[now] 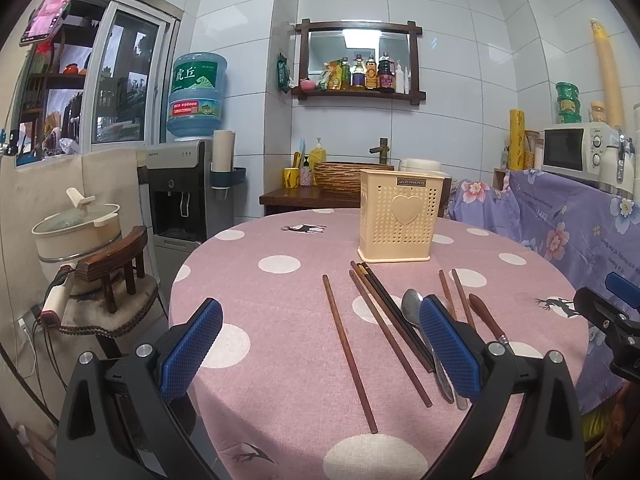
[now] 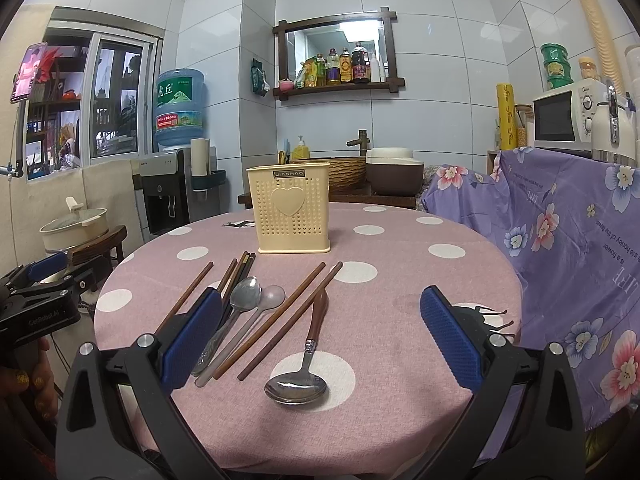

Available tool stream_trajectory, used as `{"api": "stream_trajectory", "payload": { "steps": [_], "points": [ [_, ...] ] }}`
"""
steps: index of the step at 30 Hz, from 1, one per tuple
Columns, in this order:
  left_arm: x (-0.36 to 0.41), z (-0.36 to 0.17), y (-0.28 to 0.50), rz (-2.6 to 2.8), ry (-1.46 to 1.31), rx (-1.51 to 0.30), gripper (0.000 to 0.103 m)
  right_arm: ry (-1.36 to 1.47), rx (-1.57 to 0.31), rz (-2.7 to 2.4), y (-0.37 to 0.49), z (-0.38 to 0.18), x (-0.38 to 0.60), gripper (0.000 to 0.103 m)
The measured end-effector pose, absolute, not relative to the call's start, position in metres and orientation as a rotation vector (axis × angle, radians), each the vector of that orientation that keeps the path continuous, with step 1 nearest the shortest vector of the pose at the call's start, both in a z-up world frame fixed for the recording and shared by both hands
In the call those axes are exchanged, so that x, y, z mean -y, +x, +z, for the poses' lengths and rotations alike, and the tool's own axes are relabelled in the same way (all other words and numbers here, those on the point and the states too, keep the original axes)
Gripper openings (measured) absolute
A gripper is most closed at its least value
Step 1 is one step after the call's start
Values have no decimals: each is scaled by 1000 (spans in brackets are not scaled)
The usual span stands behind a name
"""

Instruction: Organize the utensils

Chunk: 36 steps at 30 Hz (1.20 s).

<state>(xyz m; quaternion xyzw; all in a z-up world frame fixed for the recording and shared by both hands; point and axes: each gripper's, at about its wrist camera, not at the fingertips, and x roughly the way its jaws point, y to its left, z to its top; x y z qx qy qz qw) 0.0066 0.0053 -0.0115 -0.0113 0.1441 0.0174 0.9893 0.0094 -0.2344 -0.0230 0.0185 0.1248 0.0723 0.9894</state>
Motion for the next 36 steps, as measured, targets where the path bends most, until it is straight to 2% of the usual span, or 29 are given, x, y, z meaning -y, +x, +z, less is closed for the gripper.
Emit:
{"api": "stream_trajectory", "payload": {
  "steps": [36],
  "points": [
    [-9, -17, 5, 39, -23, -298, 98, 36, -260, 147, 10, -29, 231, 98]
  ]
}}
